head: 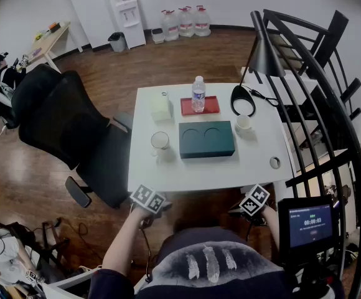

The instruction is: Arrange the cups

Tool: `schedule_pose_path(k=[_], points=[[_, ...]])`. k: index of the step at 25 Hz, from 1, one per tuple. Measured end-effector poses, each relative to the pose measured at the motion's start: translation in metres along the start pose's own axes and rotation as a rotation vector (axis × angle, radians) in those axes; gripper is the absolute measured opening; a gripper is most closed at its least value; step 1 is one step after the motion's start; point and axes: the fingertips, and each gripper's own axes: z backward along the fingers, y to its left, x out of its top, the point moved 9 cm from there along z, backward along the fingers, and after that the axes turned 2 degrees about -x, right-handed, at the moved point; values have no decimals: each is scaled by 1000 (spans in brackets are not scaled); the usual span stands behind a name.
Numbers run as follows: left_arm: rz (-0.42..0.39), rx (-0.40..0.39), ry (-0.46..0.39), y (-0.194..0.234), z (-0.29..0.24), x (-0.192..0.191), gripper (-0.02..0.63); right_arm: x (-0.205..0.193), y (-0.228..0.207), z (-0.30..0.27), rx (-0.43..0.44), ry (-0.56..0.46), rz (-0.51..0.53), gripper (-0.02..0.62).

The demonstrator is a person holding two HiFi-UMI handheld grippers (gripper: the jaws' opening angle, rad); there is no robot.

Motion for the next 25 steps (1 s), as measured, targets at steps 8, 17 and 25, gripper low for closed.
schedule_pose_path(k=[8, 17, 25], points=[[-175, 94, -196, -32, 64, 116, 0, 147, 23, 109, -178, -191, 295, 3], [-302, 242, -274, -63, 79, 209, 0, 216, 4, 172, -385, -205, 507, 3], [-368, 160, -285, -35, 76, 237, 0, 242, -44, 192, -529, -228, 456, 15]])
